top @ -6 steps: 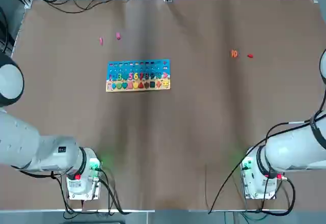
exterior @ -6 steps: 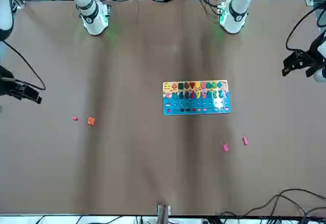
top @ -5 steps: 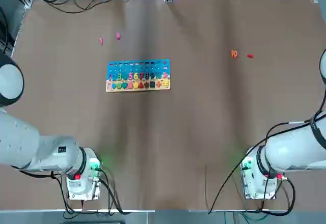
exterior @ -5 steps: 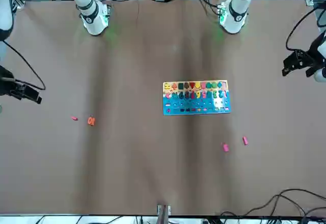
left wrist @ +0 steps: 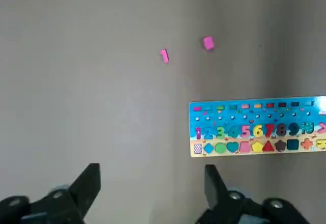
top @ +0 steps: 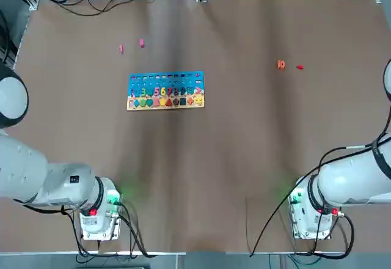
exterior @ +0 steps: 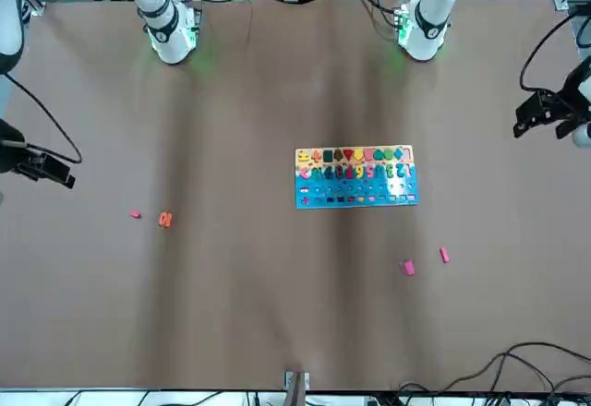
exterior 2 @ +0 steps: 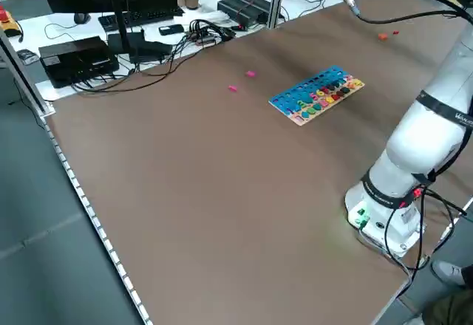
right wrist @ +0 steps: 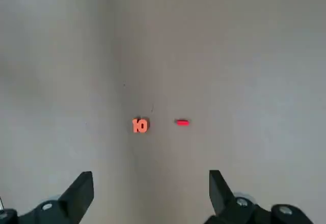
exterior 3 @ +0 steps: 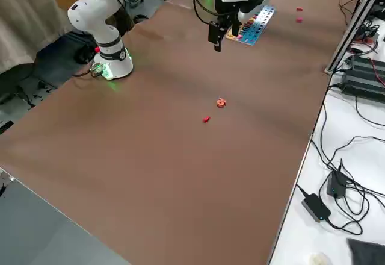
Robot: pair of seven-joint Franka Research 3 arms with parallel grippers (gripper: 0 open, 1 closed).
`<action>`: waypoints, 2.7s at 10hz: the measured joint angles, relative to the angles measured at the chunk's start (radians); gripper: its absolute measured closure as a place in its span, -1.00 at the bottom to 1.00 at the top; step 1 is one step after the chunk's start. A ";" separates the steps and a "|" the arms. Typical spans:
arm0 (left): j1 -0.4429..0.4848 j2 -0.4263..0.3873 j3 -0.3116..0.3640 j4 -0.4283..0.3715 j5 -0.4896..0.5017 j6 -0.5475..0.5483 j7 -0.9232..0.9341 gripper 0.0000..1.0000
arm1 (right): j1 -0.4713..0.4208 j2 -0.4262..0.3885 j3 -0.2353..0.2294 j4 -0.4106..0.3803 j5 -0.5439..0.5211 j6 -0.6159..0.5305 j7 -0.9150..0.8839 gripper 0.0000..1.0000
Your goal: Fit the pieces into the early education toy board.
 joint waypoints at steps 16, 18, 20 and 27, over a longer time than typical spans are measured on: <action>-0.004 0.121 -0.070 -0.787 0.021 0.813 -0.199 0.98 | 0.050 0.130 0.005 -0.030 -0.018 0.026 -0.002 -1.00; -0.018 0.169 -0.076 -0.805 0.021 0.859 -0.231 0.98 | 0.060 0.188 0.006 -0.078 -0.018 0.142 0.009 -1.00; -0.041 0.222 -0.077 -0.808 0.021 0.894 -0.262 0.98 | 0.073 0.233 0.007 -0.195 -0.018 0.344 0.032 -1.00; -0.041 0.319 -0.075 -0.810 0.021 0.966 -0.271 0.98 | 0.122 0.361 0.010 -0.404 0.023 0.730 0.061 -0.96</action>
